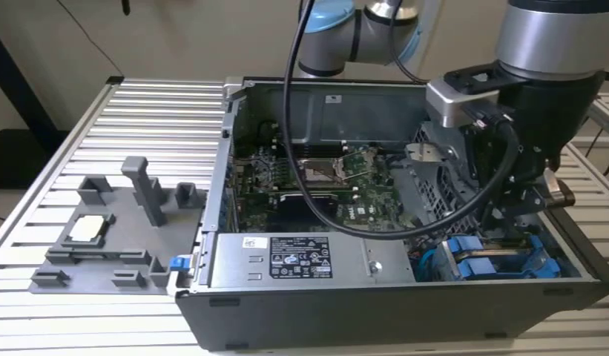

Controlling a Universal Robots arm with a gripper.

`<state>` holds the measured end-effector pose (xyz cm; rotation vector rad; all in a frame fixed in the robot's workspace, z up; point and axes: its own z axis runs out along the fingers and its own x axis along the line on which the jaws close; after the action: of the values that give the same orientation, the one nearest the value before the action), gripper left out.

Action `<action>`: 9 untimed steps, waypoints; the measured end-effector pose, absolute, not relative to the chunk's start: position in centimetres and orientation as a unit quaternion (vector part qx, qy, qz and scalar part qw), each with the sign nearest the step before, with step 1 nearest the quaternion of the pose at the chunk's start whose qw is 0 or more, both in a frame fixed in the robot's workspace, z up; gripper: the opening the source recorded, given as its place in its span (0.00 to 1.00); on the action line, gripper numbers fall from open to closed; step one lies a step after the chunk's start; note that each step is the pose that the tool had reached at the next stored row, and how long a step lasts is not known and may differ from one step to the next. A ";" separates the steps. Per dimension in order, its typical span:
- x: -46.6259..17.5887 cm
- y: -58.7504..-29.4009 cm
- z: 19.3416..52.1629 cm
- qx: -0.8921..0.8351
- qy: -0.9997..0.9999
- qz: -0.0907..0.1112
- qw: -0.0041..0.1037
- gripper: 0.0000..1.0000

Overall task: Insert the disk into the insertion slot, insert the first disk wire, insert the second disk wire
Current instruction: 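Insert the second disk wire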

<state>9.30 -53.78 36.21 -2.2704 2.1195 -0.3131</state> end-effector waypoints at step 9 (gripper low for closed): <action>9.9 -54.3 36.2 -0.727 0.684 -0.057 0.035 0.16</action>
<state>9.93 -54.31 36.21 -2.2346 2.1015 -0.1741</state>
